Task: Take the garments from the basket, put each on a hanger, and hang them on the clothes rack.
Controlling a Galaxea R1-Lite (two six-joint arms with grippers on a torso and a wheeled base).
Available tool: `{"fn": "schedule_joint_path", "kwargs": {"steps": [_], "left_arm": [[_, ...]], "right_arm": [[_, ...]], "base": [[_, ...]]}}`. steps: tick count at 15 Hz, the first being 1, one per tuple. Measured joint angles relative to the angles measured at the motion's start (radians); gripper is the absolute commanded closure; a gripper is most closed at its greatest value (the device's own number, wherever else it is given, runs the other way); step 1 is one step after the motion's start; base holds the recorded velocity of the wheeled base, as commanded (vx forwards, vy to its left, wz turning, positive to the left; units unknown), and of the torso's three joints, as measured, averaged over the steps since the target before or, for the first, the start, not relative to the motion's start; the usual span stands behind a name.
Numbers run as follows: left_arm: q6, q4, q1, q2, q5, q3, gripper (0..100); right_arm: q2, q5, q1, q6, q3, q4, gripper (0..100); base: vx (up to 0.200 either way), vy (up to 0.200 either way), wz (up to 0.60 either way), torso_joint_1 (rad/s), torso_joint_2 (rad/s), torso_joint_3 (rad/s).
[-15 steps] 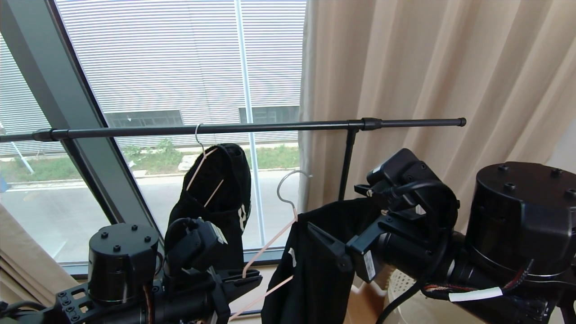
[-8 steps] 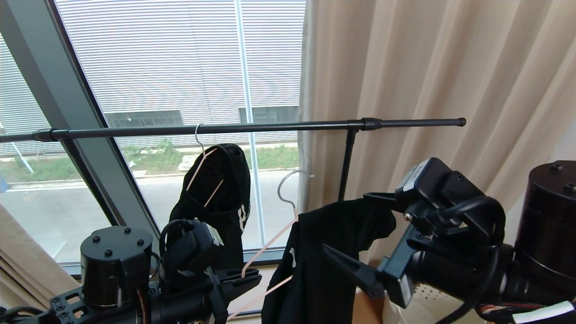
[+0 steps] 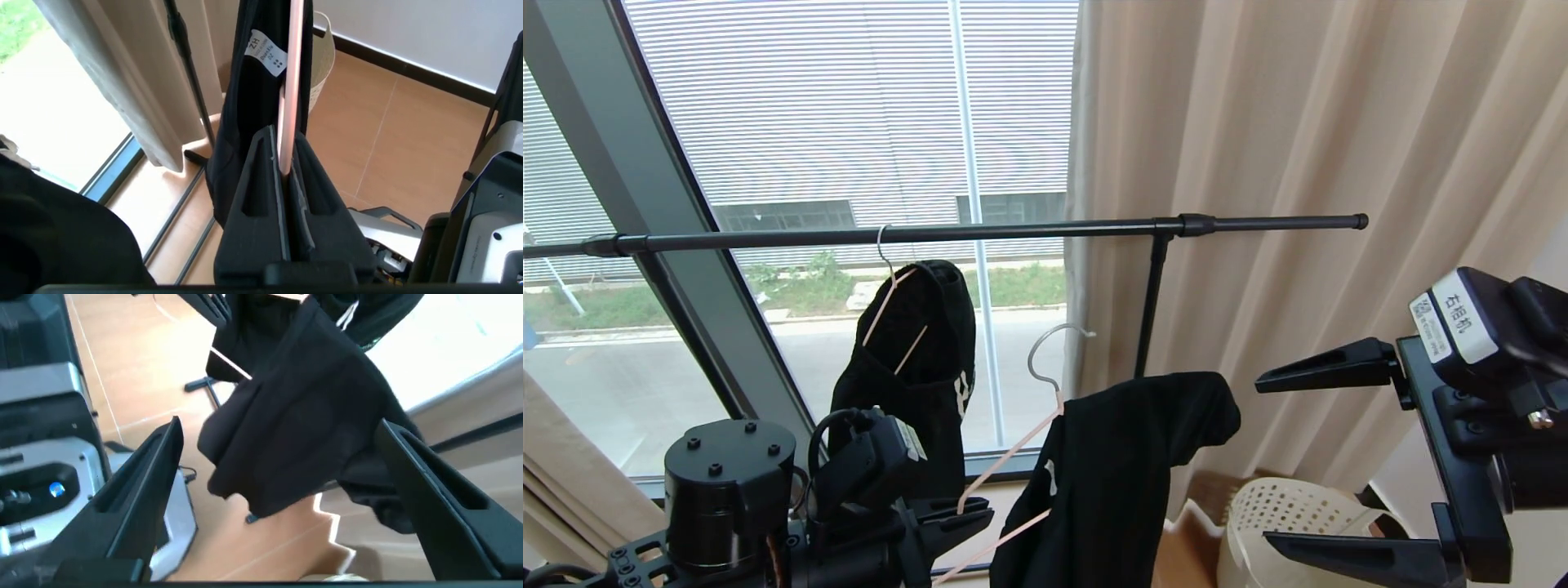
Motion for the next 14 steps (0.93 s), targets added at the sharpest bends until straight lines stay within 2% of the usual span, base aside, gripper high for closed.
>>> {"fn": "schedule_joint_path", "kwargs": {"steps": [3, 4, 6, 9, 14], "left_arm": [[0.030, -0.026, -0.004, -0.011, -0.003, 0.024, 100], [0.046, -0.035, -0.005, -0.013, -0.013, 0.035, 100], [0.077, -0.051, -0.007, -0.017, -0.041, 0.055, 100], [0.097, -0.064, -0.016, -0.024, -0.046, 0.079, 100], [0.098, -0.064, -0.036, -0.033, -0.046, 0.092, 100]], "right_arm": [[0.113, 0.074, -0.063, -0.111, -0.203, 0.249, 0], [0.155, 0.094, -0.076, -0.147, -0.253, 0.294, 0], [0.237, 0.128, -0.095, -0.240, -0.319, 0.350, 0], [0.343, 0.171, -0.104, -0.329, -0.389, 0.412, 0], [0.456, 0.219, -0.106, -0.360, -0.471, 0.422, 0]], "base": [[0.000, 0.000, 0.00, 0.000, 0.00, 0.000], [0.000, 0.000, 0.00, 0.000, 0.00, 0.000], [0.000, 0.000, 0.00, 0.000, 0.00, 0.000], [0.000, 0.000, 0.00, 0.000, 0.00, 0.000], [0.000, 0.000, 0.00, 0.000, 0.00, 0.000]]}}
